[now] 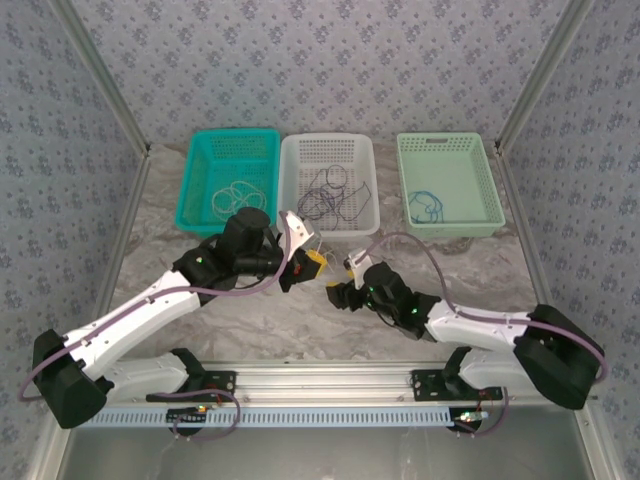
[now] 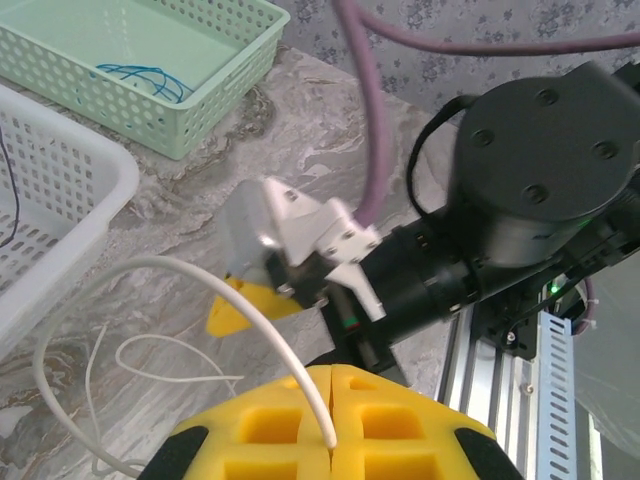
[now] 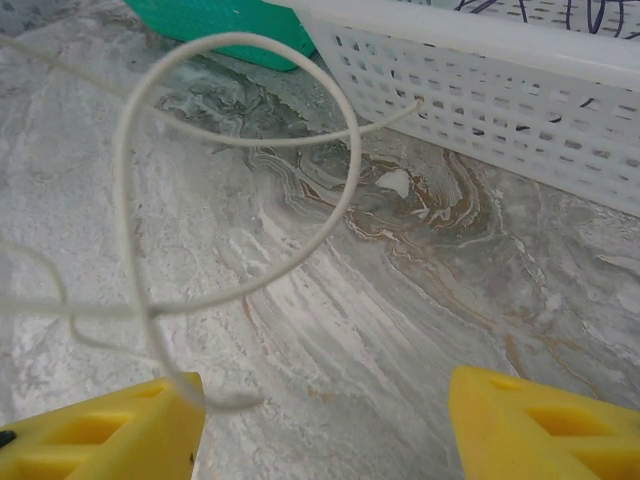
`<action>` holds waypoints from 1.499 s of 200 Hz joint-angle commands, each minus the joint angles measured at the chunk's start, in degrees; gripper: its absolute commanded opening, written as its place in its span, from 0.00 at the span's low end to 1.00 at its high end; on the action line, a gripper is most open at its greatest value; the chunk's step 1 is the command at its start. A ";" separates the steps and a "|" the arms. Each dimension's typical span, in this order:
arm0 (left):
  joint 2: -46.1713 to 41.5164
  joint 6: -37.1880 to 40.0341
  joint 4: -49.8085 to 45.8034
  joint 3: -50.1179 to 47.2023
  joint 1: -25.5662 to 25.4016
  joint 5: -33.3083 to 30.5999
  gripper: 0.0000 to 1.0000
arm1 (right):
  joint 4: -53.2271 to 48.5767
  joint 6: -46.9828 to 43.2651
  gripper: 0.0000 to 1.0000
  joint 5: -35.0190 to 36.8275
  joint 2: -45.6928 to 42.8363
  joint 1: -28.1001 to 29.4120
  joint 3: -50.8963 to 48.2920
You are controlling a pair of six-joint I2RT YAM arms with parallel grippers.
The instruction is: Untangle the cables
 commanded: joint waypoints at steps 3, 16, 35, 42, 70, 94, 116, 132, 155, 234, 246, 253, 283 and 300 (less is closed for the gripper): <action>-0.29 -1.42 2.82 1.93 0.17 1.97 0.01 | 6.95 -1.29 0.66 1.97 2.53 0.29 2.28; -0.45 -1.74 3.03 1.75 0.25 1.66 0.01 | 7.82 -1.20 0.65 1.20 3.48 0.28 3.00; -0.68 -1.87 3.18 1.31 0.40 1.57 0.01 | 7.79 -1.38 0.48 0.17 4.71 0.24 4.26; -0.88 -1.58 3.07 1.27 0.48 1.49 0.00 | 7.66 -1.38 0.38 -0.74 4.99 0.12 4.61; -2.54 1.10 0.93 0.45 1.64 -0.34 0.00 | 1.81 -0.47 0.14 -5.90 3.70 -0.46 6.02; -3.96 2.99 0.21 -1.01 3.88 -1.00 0.00 | -4.01 2.23 0.03 -12.04 0.23 -2.49 6.38; -3.99 5.24 -0.85 -1.70 4.23 -1.56 0.01 | -11.06 3.66 0.00 -17.86 -3.22 -4.68 8.15; -3.50 6.60 -1.00 -2.49 4.20 -1.87 0.01 | -12.59 6.26 0.00 -25.14 -5.02 -7.67 8.81; -2.56 8.73 -0.95 -4.01 4.23 -2.02 0.01 | -12.37 10.40 0.00 -34.52 -5.50 -11.36 9.41; -0.70 14.35 -2.71 -5.98 0.90 -18.41 0.01 | -9.91 21.25 0.00 -54.39 -3.22 -18.43 11.22; -0.18 14.79 -2.97 -6.26 0.36 -22.36 0.00 | -12.80 20.45 0.00 -55.22 -4.03 -19.00 11.96; 0.12 14.52 -2.61 -6.53 -0.03 -26.48 0.00 | -14.23 20.42 0.01 -55.81 -4.52 -19.65 12.20; 0.01 13.39 -1.42 -6.96 -0.31 -33.89 0.00 | -24.81 14.49 0.01 -54.42 -7.40 -21.63 13.53; -1.19 12.69 0.07 -6.90 -0.31 -33.81 0.00 | -29.35 11.93 0.00 -52.63 -8.27 -22.52 13.54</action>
